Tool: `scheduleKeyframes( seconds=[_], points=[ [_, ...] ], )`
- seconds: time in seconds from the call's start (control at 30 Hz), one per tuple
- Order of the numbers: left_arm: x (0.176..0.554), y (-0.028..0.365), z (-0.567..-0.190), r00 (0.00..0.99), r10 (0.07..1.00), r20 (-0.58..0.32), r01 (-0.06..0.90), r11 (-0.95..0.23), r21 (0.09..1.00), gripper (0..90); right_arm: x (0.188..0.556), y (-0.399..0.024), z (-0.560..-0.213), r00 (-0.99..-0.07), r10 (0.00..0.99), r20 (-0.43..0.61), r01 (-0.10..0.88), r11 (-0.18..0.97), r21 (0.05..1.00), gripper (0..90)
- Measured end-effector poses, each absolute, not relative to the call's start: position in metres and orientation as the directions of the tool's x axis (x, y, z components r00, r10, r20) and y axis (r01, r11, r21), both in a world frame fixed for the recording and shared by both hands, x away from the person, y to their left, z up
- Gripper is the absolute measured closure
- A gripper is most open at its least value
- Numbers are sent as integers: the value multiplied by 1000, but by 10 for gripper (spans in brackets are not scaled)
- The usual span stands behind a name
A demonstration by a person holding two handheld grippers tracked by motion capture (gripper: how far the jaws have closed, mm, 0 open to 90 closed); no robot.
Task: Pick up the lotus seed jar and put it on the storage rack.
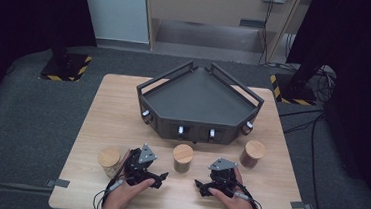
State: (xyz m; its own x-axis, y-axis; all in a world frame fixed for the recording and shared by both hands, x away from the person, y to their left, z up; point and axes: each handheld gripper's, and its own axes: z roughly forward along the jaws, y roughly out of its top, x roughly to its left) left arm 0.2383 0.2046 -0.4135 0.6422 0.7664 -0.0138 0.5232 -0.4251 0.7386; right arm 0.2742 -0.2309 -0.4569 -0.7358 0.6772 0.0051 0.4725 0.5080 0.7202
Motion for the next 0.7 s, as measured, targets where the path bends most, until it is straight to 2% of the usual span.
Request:
scheduleKeyframes(
  seconds=[0.7],
  points=[
    [229,217,-395,640,768,10,496,-423,758,22,274,-231,-457,-736,677,5,472,508,720,12]
  ],
)
